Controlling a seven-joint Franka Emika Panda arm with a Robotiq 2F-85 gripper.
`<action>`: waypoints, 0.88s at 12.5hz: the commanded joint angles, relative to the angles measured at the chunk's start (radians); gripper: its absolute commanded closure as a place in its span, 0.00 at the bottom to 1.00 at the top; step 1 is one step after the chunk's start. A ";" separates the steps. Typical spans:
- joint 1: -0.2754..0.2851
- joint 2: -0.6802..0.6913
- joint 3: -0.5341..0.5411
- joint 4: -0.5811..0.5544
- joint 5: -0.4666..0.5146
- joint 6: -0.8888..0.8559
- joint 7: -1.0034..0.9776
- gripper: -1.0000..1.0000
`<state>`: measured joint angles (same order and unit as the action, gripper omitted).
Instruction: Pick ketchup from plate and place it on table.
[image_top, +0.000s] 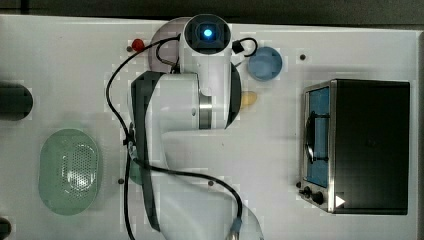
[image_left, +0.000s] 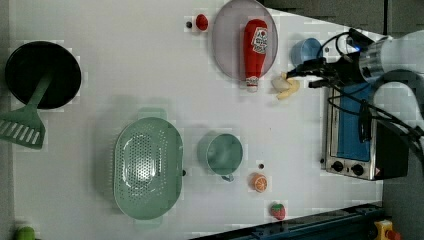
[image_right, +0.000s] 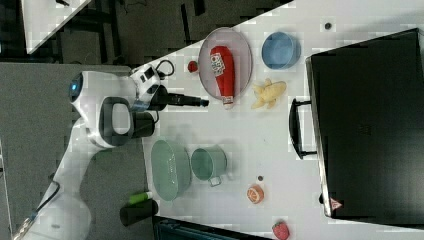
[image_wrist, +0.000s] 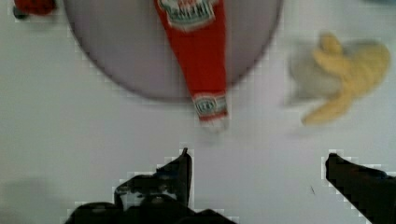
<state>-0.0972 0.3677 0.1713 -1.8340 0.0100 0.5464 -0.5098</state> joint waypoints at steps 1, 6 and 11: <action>0.018 0.084 -0.006 0.061 -0.022 0.056 -0.100 0.00; 0.040 0.250 -0.007 0.195 -0.096 0.078 -0.101 0.00; 0.049 0.353 -0.008 0.209 -0.117 0.264 -0.102 0.00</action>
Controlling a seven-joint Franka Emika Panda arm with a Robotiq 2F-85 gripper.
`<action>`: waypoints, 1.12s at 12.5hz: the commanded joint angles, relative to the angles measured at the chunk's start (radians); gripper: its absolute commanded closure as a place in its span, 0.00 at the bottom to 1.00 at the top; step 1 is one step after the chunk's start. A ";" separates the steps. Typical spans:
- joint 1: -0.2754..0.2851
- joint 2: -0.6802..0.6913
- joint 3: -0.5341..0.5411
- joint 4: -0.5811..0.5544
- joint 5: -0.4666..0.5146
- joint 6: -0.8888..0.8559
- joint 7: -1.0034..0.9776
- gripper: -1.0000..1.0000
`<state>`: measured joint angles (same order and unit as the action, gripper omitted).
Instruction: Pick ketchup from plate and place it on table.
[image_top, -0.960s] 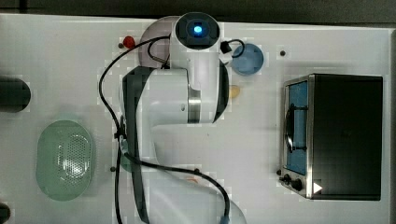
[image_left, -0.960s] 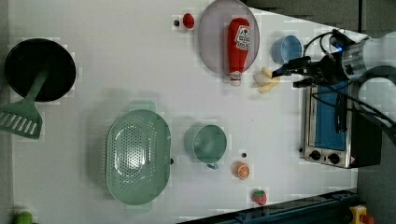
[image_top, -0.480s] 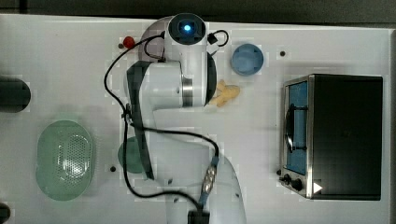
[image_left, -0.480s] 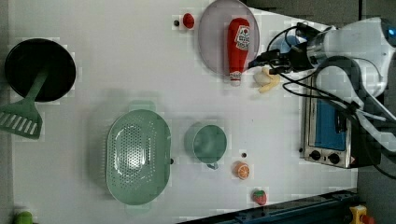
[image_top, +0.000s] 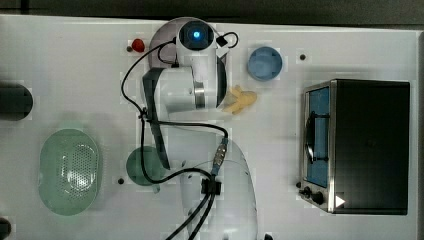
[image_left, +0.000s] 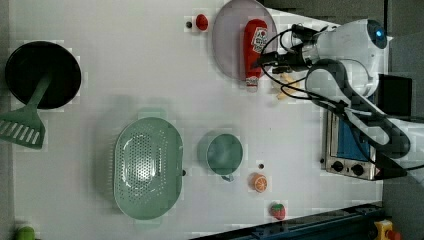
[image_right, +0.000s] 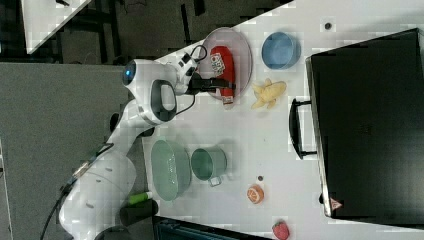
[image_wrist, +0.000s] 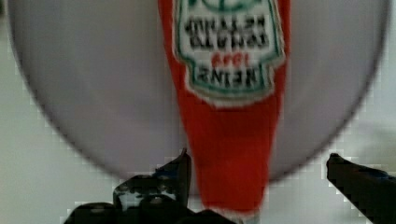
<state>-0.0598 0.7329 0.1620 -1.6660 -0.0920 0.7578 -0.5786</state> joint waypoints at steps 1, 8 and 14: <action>0.013 -0.002 -0.001 0.039 -0.015 0.070 -0.033 0.00; 0.016 0.063 -0.006 0.040 -0.016 0.158 -0.033 0.04; 0.017 0.059 -0.002 0.062 -0.015 0.160 -0.024 0.42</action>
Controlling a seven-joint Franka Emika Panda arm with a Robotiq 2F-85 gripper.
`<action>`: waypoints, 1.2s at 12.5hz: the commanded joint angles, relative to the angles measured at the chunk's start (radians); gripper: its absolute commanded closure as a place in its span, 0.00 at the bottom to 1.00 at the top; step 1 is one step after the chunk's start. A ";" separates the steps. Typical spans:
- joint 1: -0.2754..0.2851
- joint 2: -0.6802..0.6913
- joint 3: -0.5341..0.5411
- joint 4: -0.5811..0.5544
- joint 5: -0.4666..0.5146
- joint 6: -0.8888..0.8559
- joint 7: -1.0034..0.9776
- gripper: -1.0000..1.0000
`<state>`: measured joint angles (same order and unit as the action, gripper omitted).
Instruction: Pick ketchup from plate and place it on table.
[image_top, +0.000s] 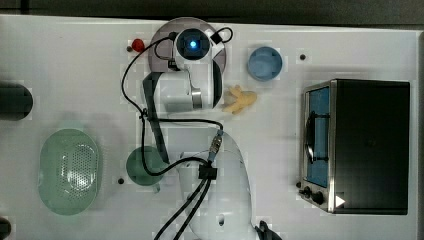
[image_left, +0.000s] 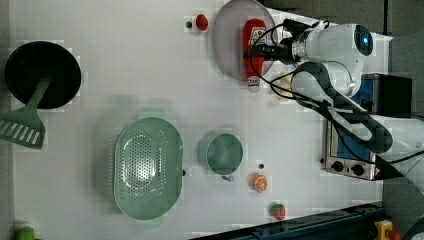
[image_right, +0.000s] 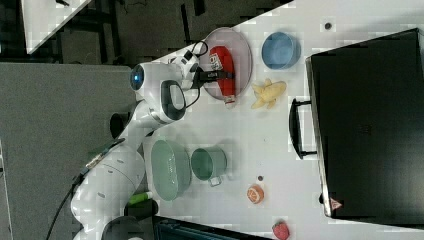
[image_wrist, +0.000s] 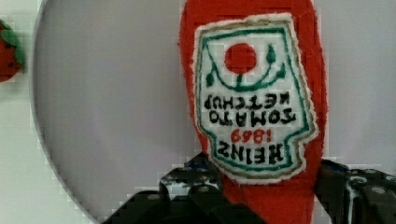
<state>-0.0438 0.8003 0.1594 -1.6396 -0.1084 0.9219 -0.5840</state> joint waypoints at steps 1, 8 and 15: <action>0.000 -0.020 0.000 0.047 0.002 -0.008 -0.007 0.42; -0.041 -0.271 0.000 0.065 0.022 -0.250 0.079 0.42; -0.120 -0.502 -0.029 0.050 0.180 -0.554 0.080 0.42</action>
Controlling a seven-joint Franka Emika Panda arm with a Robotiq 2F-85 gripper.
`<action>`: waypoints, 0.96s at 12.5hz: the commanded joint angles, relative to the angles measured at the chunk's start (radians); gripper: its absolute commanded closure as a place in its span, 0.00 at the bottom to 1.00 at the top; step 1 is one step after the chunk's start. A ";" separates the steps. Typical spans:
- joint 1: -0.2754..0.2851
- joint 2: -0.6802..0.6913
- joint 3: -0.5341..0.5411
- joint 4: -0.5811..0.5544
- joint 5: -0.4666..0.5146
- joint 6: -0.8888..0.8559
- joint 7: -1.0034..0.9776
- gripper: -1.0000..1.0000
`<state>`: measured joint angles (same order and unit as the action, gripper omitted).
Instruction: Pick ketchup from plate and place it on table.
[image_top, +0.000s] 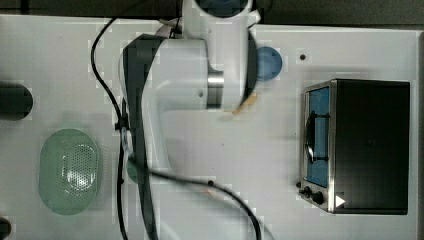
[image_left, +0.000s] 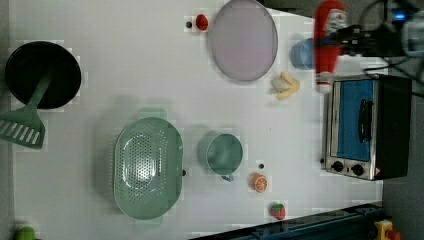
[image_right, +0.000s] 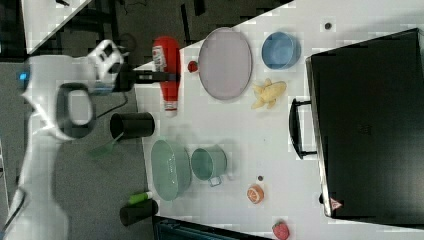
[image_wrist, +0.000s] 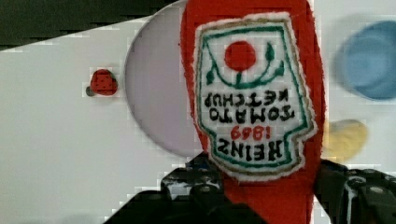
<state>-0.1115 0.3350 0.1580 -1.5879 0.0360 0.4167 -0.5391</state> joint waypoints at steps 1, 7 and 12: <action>-0.060 -0.065 -0.042 -0.018 0.036 -0.074 0.035 0.42; -0.063 -0.234 -0.098 -0.254 0.035 -0.088 0.095 0.42; -0.054 -0.338 -0.073 -0.510 0.032 0.074 0.182 0.42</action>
<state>-0.1886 0.0637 0.0588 -2.1172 0.0559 0.4551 -0.4177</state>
